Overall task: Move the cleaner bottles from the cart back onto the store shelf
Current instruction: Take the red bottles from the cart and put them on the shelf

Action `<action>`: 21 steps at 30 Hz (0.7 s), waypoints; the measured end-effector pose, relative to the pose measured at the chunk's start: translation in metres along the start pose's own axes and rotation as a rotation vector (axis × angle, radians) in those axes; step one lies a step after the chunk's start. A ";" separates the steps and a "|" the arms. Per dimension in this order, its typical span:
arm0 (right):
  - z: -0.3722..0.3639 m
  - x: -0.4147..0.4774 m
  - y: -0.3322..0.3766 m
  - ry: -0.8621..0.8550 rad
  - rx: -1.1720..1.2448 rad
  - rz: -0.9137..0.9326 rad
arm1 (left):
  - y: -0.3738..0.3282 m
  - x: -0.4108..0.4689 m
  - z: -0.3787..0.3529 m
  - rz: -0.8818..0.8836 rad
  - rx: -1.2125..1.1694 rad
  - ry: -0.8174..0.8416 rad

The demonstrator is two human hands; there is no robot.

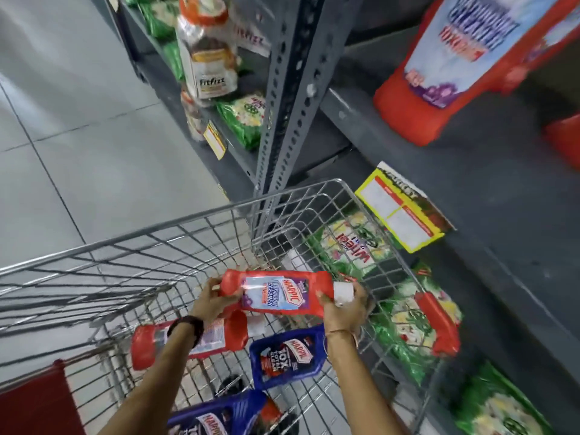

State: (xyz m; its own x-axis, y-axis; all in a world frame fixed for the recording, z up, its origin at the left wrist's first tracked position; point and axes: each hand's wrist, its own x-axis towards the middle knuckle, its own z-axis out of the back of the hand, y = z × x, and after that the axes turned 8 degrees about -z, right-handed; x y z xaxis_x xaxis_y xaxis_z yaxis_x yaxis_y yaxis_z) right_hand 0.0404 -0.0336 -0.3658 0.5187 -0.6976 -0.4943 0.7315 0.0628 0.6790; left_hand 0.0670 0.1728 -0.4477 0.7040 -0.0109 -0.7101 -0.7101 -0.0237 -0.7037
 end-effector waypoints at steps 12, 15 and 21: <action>0.147 -0.109 0.156 0.380 0.351 0.797 | -0.080 -0.166 -0.008 -0.316 -0.425 0.355; 0.179 -0.124 0.194 0.484 0.438 0.793 | -0.118 -0.194 -0.021 -0.403 -0.357 0.387; 0.231 -0.157 0.242 0.428 0.419 0.976 | -0.160 -0.241 -0.045 -0.578 -0.142 0.422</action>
State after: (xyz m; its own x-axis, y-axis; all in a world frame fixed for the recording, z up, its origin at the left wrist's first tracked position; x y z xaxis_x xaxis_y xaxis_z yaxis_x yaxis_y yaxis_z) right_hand 0.0337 -0.0738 0.0008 0.9511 -0.1770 0.2530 -0.2290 0.1452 0.9625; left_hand 0.0117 0.1338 -0.1629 0.9301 -0.3414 -0.1356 -0.2358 -0.2720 -0.9330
